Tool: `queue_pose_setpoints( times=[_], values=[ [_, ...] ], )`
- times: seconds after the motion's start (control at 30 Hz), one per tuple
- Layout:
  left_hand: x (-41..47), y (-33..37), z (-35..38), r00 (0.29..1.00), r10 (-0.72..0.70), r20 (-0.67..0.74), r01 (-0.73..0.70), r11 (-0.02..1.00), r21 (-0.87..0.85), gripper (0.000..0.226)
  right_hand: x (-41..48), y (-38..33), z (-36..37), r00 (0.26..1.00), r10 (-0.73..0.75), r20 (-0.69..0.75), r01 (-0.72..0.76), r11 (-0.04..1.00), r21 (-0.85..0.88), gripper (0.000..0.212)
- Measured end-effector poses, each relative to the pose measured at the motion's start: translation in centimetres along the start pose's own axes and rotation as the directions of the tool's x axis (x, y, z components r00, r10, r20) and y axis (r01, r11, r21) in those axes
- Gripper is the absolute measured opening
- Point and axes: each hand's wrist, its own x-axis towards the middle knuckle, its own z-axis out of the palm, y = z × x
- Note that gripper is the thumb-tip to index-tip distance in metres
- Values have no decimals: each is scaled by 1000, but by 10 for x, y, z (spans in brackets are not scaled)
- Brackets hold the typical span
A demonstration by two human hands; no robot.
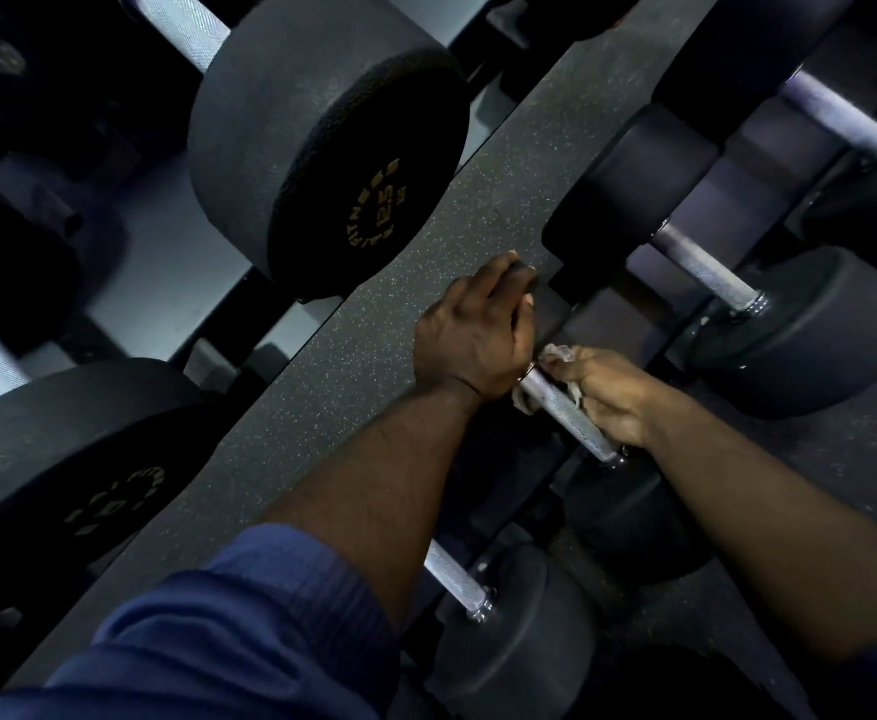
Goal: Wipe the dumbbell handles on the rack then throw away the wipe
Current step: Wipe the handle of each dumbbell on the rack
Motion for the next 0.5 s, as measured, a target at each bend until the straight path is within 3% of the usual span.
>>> queue_pose_setpoints(
  times=[0.1, 0.23, 0.3, 0.4, 0.43, 0.5],
  values=[
    [0, 0, 0, 1000, -2, 8, 2, 1000, -1, 40, -1, 1, 9, 990, -112, -84, 109, 993, -46, 12],
    [0, 2, -2, 1000, 1, 1, -1, 1000, -3, 40, 4, 2, 4, 944, -200, -263, 175, 978, -117, 19],
    [0, 2, -2, 1000, 4, -8, -4, 1000, -4, 40, 4, 0, 0, 945, -206, -255, 208, 978, -17, 21],
    [0, 1, -1, 1000, 8, -16, -8, 1000, -6, 39, 3, 5, -1, 944, -269, -190, 288, 955, 75, 45],
    [-1, 1, -1, 1000, 8, -17, -8, 1000, -2, 38, 2, 10, 2, 927, -306, -219, 321, 946, 40, 44],
    [-1, 1, -1, 1000, 10, -20, -10, 1000, 10, 39, 3, 19, 7, 842, -422, -335, 350, 901, -254, 31]
  ],
)
